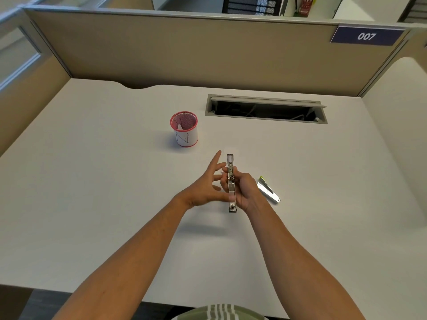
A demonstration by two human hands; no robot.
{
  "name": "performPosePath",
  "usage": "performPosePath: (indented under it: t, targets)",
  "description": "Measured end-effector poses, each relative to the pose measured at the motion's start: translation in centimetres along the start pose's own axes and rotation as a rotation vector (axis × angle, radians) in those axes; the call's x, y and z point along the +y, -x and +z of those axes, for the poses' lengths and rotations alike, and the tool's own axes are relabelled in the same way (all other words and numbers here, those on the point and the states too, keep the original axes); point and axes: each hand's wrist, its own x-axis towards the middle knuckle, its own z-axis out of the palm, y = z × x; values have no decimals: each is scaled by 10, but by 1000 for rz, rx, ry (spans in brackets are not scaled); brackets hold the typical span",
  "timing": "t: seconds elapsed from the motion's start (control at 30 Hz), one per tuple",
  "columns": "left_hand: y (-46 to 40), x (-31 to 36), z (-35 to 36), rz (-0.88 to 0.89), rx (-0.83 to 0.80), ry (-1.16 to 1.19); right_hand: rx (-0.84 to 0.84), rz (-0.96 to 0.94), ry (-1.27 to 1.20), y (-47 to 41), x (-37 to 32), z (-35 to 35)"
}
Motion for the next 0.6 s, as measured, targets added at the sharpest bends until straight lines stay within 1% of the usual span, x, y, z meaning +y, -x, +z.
performPosePath:
  t: [0.07,0.13,0.3,0.37,0.4,0.47,0.6]
  targets:
    - [1,1,5,19,-38,-151,1,-19,-28,1,-1,1]
    - [3,-1,9,43,-57,-233,-4,-29,-54,2,-2,1]
    - [5,-5,13,88,-91,-297,15,-53,-97,2,-3,-3]
    - [5,-4,14,103,-70,-313,11,-63,-118,1,-3,-4]
    - [5,-3,13,108,-46,-298,1,-64,-130,1,-3,-4]
    - [5,-2,8,101,3,-198,-19,-65,-132,2,-3,-6]
    - [5,0,-3,79,81,38,-26,-67,-21,5,-2,-12]
